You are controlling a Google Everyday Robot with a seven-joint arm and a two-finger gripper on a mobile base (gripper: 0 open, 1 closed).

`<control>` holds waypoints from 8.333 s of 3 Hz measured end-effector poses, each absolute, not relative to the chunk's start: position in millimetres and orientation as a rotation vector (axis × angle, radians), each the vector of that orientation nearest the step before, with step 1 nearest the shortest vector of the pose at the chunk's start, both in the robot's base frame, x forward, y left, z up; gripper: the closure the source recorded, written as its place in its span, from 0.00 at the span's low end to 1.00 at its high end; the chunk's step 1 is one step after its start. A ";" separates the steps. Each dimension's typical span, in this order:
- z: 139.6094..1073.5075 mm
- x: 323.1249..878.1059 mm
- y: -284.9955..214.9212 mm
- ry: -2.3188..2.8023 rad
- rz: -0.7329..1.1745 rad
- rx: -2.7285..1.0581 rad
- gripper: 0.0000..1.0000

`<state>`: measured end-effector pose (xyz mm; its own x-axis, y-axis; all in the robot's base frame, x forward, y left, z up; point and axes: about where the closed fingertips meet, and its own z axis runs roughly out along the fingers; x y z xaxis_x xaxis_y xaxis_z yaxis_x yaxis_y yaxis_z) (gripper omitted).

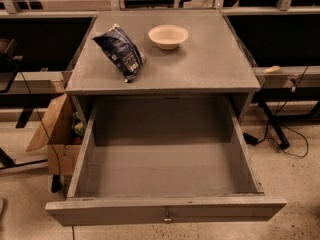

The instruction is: Place blue chip bag into top drawer

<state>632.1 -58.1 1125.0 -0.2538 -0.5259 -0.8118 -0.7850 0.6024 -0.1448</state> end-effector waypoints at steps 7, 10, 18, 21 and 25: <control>959.5 649.5 84.3 1.829 0.705 -0.958 0.00; 906.7 749.7 111.6 1.847 0.652 -0.937 0.00; 897.0 592.4 19.8 1.940 0.454 -1.008 1.00; 717.2 573.7 -8.1 2.373 0.179 -1.231 1.00; 677.8 652.9 -45.4 2.546 0.080 -0.960 0.62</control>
Offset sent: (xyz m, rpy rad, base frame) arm -0.0004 0.1436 -0.1714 0.2510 0.1486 0.2184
